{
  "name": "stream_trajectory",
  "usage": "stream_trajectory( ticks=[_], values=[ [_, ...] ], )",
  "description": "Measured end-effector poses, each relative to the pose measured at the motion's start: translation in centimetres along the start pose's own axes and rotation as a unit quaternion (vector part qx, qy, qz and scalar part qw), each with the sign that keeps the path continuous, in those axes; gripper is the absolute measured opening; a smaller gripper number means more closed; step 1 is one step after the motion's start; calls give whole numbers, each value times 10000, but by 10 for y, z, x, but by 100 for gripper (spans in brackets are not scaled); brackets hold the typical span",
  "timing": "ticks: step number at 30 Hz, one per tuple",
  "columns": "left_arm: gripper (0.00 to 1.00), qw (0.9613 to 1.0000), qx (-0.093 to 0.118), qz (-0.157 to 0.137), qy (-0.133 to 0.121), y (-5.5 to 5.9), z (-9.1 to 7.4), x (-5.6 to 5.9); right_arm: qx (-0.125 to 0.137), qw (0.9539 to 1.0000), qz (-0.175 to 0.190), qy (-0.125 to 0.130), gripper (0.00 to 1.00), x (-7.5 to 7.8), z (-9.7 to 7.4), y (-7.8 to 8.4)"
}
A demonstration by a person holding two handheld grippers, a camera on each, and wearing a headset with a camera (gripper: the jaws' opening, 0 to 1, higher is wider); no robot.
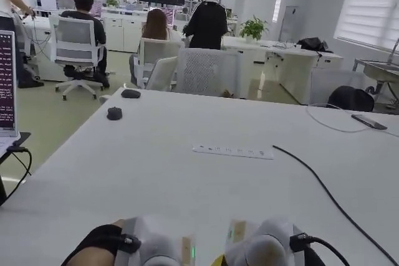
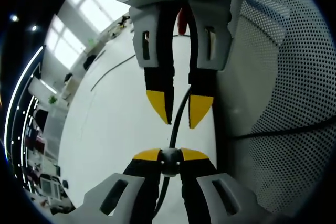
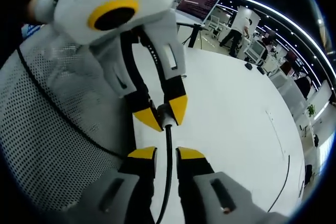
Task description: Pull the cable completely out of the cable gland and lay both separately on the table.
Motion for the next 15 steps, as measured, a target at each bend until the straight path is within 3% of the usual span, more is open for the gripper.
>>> stream_trajectory(
  ticks=[1, 4, 8, 12, 15],
  values=[
    [14, 10000, -10, 16, 17, 0, 0, 0, -44, 10000, -16, 70, 4, 2, -1, 2],
    [14, 10000, 1, -9, -5, 0, 0, -1, 79, 9998, 197, 29, 4, 3, -2, 0],
    [14, 9999, -56, -51, -77, 4, 0, -4, -9, 9996, 251, 131, 4, 6, -3, 4],
    [14, 9997, -164, -122, -160, 9, -1, -8, -401, 9981, 383, 282, 3, 12, -3, 19],
    [14, 9993, -229, -200, -230, 12, -2, -11, -821, 9941, 546, 443, 3, 17, -6, 36]
  ],
)
Point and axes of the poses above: the centre of the closed fingertips' face, and the gripper's own axes: z roughly forward along the fingers, x roughly to its right, y roughly out of its underside, the point moved 4 cm from there along -z, roughly backward along the fingers, and after that the axes turned 5 degrees about -y, right-handed, at the moved point
